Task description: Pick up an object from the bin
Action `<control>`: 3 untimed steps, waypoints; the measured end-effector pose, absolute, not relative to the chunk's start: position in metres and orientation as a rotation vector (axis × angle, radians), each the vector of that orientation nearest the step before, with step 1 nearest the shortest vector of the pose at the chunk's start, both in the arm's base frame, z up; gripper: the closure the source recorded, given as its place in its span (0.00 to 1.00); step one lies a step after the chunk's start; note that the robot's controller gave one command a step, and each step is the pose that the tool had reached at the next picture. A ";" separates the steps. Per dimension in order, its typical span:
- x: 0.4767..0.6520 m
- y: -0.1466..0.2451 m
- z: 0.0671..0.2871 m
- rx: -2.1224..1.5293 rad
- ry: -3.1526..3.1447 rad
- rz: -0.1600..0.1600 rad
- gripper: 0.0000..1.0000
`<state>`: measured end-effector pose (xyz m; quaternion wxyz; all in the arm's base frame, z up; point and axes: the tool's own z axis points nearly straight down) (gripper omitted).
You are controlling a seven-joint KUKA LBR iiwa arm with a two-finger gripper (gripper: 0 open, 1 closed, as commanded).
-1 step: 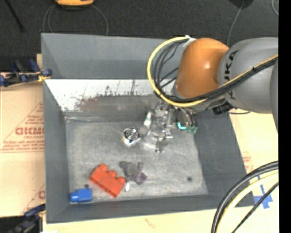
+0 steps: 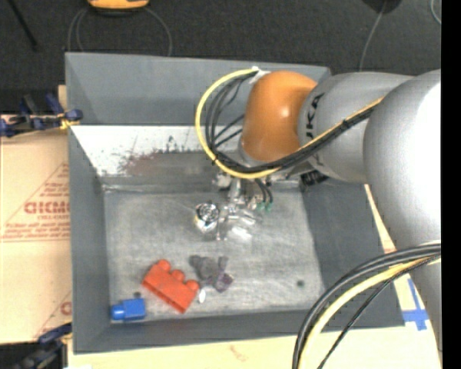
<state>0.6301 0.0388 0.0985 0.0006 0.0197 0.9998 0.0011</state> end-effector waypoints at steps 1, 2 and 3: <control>0.631 0.037 0.103 0.065 3.135 0.001 1.00; 0.635 0.037 0.096 0.124 3.131 0.003 1.00; 0.645 0.048 0.090 0.094 3.127 -0.004 1.00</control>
Offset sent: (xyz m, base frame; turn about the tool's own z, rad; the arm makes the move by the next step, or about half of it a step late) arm 0.0000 0.0000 0.0000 0.0000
